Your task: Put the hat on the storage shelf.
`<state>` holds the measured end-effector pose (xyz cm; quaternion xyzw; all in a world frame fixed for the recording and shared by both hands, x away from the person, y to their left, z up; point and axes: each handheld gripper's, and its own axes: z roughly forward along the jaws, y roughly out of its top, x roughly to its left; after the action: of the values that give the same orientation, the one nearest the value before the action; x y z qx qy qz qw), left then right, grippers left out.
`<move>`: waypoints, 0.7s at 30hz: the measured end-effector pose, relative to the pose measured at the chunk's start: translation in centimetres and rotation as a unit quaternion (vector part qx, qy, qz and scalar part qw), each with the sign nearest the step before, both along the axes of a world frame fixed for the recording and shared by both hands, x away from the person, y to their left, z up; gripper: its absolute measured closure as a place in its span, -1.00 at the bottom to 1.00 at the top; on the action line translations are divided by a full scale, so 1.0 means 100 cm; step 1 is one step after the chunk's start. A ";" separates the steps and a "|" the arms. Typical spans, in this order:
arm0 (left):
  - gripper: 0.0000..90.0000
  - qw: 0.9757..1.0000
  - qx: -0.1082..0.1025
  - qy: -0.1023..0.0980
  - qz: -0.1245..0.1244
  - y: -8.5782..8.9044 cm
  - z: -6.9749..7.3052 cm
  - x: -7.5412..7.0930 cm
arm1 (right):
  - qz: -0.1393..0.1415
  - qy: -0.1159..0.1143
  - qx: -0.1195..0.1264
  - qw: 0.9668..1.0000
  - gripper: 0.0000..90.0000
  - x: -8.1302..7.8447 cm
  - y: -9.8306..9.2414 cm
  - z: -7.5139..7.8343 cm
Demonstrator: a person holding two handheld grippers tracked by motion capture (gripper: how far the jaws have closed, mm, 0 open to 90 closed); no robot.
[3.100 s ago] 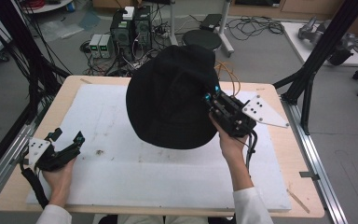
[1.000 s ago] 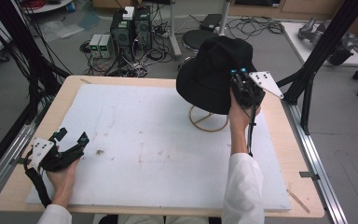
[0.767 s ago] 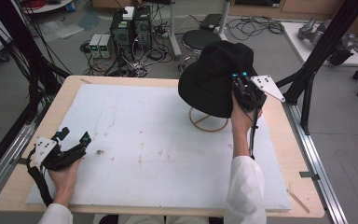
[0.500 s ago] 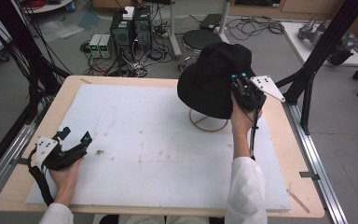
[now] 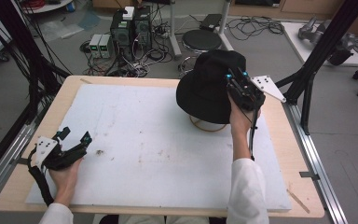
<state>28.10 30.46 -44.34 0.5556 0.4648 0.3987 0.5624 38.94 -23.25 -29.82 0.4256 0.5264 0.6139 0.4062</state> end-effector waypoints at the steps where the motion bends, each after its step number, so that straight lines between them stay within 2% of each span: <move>1: -0.56 1.000 -0.001 -0.001 0.001 0.000 0.000 0.000 | -0.009 -0.008 0.002 1.000 0.12 -0.002 0.001 0.001; 5: -0.56 1.000 -0.002 -0.002 0.001 0.000 0.000 0.000 | -0.007 -0.021 0.015 1.000 -0.13 -0.006 0.000 0.005; 10: -0.56 1.000 -0.001 -0.001 0.001 0.001 0.000 0.001 | 0.009 -0.015 0.022 1.000 -0.38 -0.011 -0.002 0.007; 14: -0.56 1.000 -0.006 0.000 0.004 0.002 0.000 0.002 | 0.018 -0.012 0.017 1.000 -0.55 -0.016 -0.001 0.009; 17: -0.56 1.000 -0.006 -0.001 0.004 0.002 0.000 0.001 | 0.019 -0.001 0.014 1.000 -0.65 -0.022 0.000 0.010; 19: -0.56 1.000 -0.005 -0.001 0.004 0.002 0.000 0.001 | 0.008 0.012 0.017 1.000 -0.71 -0.029 0.000 0.008; 21: -0.56 1.000 -0.006 -0.001 0.004 0.002 0.000 0.001 | 0.009 0.023 0.018 1.000 -0.72 -0.036 -0.001 0.007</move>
<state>28.23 30.68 -44.34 0.5500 0.4688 0.3992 0.5642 35.36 -23.32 -29.17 0.4420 0.5289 0.6167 0.3802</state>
